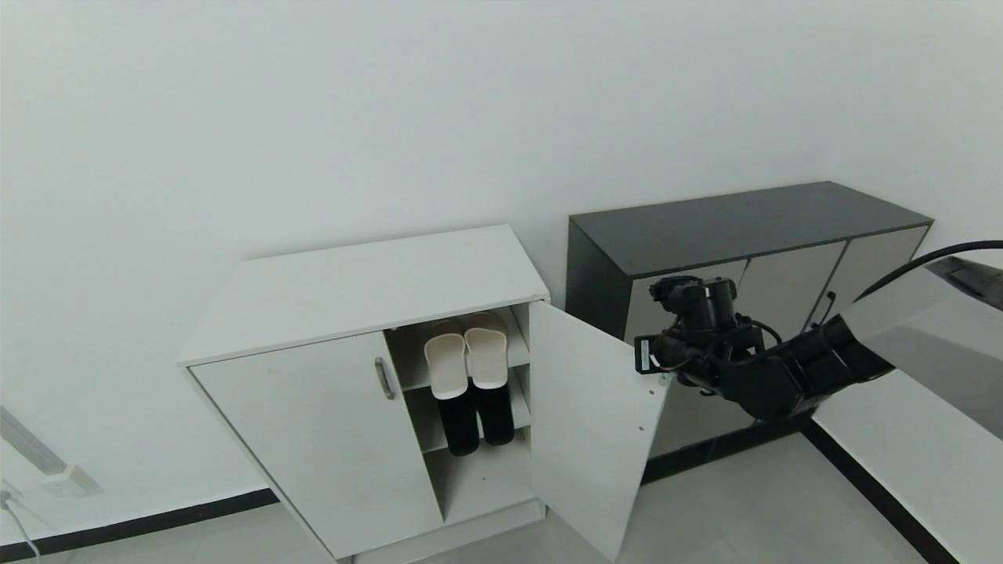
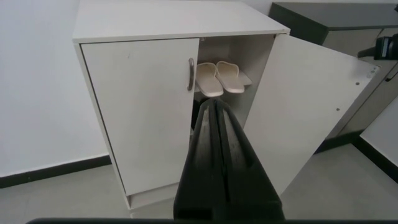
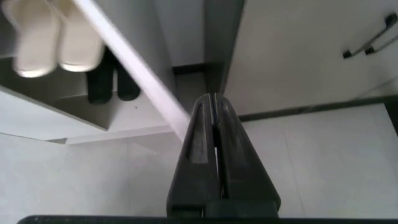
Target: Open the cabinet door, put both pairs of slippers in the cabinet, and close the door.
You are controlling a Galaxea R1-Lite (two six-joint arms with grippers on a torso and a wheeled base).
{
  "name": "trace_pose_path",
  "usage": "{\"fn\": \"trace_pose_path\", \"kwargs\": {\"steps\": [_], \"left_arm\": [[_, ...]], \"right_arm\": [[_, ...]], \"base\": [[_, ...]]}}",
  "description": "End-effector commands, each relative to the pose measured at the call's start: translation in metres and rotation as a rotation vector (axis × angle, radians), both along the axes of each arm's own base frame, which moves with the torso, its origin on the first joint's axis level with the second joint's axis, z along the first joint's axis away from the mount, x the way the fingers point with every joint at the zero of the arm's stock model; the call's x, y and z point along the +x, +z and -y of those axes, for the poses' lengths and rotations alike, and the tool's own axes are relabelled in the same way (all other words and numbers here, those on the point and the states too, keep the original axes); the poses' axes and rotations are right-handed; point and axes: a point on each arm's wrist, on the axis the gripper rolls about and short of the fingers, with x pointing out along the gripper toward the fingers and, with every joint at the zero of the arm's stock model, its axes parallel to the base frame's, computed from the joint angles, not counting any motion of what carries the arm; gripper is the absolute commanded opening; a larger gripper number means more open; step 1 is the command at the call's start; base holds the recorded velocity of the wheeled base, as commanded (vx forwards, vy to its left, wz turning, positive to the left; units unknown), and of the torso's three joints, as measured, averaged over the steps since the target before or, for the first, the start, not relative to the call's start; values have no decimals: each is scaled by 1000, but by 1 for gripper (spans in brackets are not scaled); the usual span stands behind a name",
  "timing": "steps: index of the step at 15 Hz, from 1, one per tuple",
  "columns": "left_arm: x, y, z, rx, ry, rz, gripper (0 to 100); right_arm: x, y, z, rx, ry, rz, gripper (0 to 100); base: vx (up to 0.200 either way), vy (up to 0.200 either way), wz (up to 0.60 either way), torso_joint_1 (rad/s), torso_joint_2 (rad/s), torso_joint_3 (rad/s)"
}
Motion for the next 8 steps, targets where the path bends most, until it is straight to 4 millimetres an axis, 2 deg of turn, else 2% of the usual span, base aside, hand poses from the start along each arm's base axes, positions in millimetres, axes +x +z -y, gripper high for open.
{"fn": "trace_pose_path", "kwargs": {"steps": [1, 4, 5, 7, 8], "left_arm": [[0, 0, 0, 0, 1, 0, 0], [0, 0, 0, 0, 1, 0, 0], [0, 0, 0, 0, 1, -1, 0], [0, 0, 0, 0, 1, -1, 0], [0, 0, 0, 0, -1, 0, 0]], "right_arm": [[5, -12, 1, -9, -6, -21, 0], [-4, -9, -3, -9, 10, -26, 0], [-21, -3, -15, 1, 48, -32, 0], [-39, 3, -29, 16, 90, -33, 0], [-63, 7, -45, 20, 152, -43, 0]], "base": [[0, 0, 0, 0, 0, 0], [0, 0, 0, 0, 0, 0], [0, 0, 0, 0, 0, 0], [0, 0, 0, 0, 0, 0], [0, 0, 0, 0, 0, 0]]}}
